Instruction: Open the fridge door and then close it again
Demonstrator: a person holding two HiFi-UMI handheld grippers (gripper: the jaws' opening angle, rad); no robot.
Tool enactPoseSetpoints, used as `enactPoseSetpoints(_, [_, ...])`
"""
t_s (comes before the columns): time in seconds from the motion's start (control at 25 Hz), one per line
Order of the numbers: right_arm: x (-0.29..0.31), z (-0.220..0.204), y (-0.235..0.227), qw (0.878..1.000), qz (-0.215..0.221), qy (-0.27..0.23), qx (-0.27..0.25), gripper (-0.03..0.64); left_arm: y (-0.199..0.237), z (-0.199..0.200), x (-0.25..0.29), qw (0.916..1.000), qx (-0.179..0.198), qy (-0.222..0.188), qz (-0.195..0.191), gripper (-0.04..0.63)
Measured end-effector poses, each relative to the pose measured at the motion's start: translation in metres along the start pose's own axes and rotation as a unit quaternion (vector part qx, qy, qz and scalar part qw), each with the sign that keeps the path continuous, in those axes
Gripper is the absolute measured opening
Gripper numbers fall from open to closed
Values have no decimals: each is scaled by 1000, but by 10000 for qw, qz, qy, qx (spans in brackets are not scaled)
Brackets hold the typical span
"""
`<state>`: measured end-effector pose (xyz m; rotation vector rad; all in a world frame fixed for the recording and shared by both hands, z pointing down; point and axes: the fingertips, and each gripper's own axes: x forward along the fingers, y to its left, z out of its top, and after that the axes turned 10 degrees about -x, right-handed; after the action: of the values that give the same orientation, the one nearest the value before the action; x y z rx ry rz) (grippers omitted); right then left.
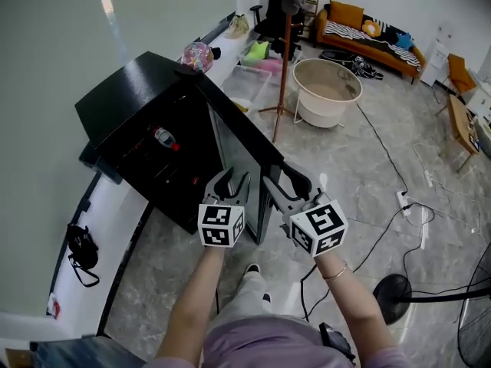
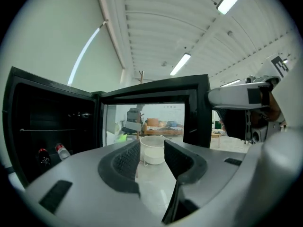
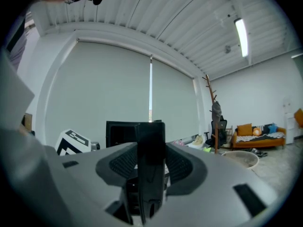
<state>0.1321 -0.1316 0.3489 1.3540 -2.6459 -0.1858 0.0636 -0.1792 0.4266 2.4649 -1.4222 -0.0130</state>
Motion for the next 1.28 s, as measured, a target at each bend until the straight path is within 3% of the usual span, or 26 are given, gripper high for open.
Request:
enactPoseSetpoints(0.24, [-6, -6, -36, 9999, -84, -29, 87, 190, -15, 15, 51, 9986, 17, -73, -521, 166])
enactPoseSetpoints(0.44, [-9, -12, -65, 9987, -357, -308, 204, 190, -26, 15, 77, 9953, -8, 107, -965, 172])
enactPoseSetpoints(0.6, [-12, -17, -90, 9971, -490, -486, 323, 187, -37, 15, 97, 9940, 114, 166, -1080, 161])
enactPoseSetpoints(0.96, [-3, -25, -139, 9957, -737, -544, 140, 135, -49, 17, 141, 9920, -55, 172, -1250, 149])
enactPoseSetpoints(1.16, [8, -37, -170, 9938, -1018, -442, 109, 141, -51, 15, 164, 9904, -64, 241, -1358, 149])
enactPoseSetpoints(1.28, [16, -41, -184, 9947, -942, -364, 199, 178, -52, 17, 175, 9900, -33, 280, -1380, 149])
